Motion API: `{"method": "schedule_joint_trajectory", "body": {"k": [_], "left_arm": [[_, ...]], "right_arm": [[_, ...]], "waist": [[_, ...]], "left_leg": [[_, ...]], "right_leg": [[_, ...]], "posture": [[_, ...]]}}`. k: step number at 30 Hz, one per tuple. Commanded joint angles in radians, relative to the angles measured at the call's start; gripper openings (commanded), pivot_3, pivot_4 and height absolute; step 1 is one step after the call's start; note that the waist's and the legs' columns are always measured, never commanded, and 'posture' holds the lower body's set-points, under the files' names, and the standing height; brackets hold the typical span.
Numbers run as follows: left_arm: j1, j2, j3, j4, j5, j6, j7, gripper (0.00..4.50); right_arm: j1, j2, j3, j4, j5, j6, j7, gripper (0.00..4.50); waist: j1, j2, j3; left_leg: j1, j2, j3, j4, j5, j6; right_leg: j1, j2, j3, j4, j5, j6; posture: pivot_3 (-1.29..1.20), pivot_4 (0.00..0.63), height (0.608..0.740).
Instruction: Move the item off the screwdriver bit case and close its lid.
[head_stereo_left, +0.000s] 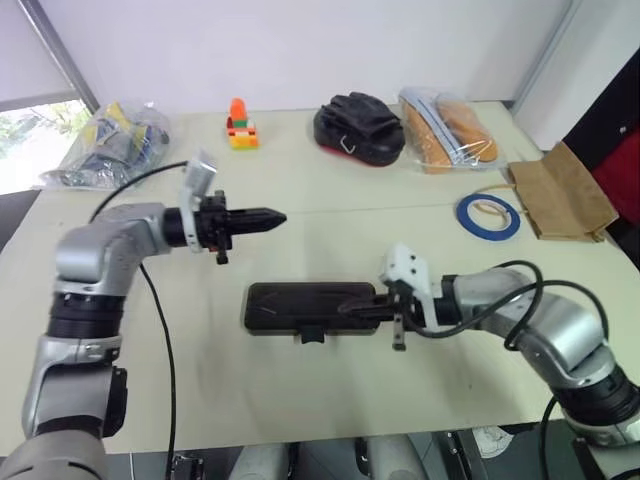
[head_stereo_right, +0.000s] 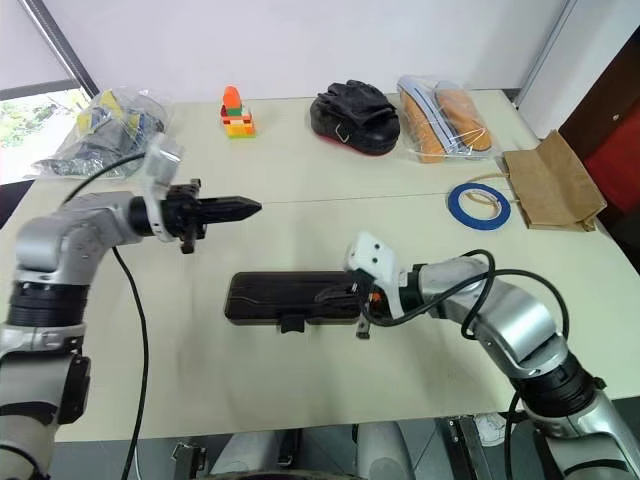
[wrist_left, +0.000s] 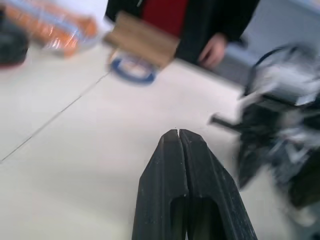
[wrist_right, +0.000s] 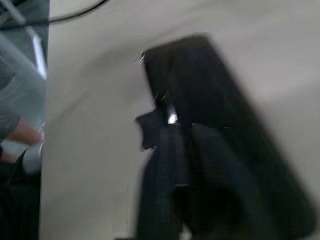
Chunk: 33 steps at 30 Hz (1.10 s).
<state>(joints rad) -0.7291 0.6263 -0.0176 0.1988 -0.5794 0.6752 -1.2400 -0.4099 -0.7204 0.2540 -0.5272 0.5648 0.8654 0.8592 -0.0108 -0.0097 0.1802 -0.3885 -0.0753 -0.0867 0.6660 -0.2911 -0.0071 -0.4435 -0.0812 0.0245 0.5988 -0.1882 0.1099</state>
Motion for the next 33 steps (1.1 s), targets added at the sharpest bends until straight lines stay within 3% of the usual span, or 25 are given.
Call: {"method": "schedule_joint_trajectory", "body": {"k": [1, 6, 16, 27, 33], "left_arm": [[-0.053, -0.051, -0.045, 0.091, 0.064, -0.100, -0.028, 0.00], [-0.095, -0.117, -0.210, 0.360, 0.292, -0.347, -0.066, 0.00], [-0.294, -0.221, -0.308, 0.822, 0.539, -0.673, -0.146, 0.00], [-0.279, -0.263, -0.338, 0.814, 0.620, -0.768, -0.319, 0.00], [-0.184, -0.281, -0.362, 0.678, 0.622, -0.747, -0.369, 0.00]], "right_arm": [[0.005, 0.033, 0.044, -0.035, -0.026, -0.023, -0.019, 0.03], [0.015, 0.060, 0.111, -0.065, -0.063, -0.003, -0.053, 0.03], [0.007, 0.053, 0.230, -0.078, -0.198, -0.021, -0.100, 0.03], [-0.075, 0.139, 0.334, 0.083, -0.430, -0.027, -0.215, 0.03], [-0.102, 0.156, 0.340, 0.082, -0.458, 0.015, -0.223, 0.03]], "waist": [[0.002, -0.001, 0.000], [0.002, -0.001, 0.000], [0.002, -0.002, 0.001], [-0.004, -0.002, 0.000], [-0.007, -0.002, -0.001]], "left_leg": [[0.000, 0.000, 0.000, 0.000, 0.000, 0.000], [-0.001, 0.000, 0.000, 0.001, 0.000, 0.001], [-0.001, -0.001, 0.000, 0.001, -0.001, 0.002], [-0.001, 0.000, 0.000, 0.002, -0.001, 0.003], [0.000, 0.001, 0.000, 0.002, -0.001, 0.003]], "right_leg": [[0.000, 0.000, 0.000, 0.000, 0.000, 0.000], [0.000, 0.000, 0.000, 0.000, 0.000, 0.000], [0.000, 0.000, -0.001, 0.000, 0.000, 0.000], [0.000, 0.001, -0.001, 0.001, 0.000, 0.000], [0.000, 0.002, 0.000, 0.003, 0.000, 0.000]], "posture": [[0.00, 0.150, 0.740], [0.00, 0.150, 0.740], [0.00, 0.150, 0.740], [0.00, 0.150, 0.740], [0.00, 0.150, 0.740]]}}
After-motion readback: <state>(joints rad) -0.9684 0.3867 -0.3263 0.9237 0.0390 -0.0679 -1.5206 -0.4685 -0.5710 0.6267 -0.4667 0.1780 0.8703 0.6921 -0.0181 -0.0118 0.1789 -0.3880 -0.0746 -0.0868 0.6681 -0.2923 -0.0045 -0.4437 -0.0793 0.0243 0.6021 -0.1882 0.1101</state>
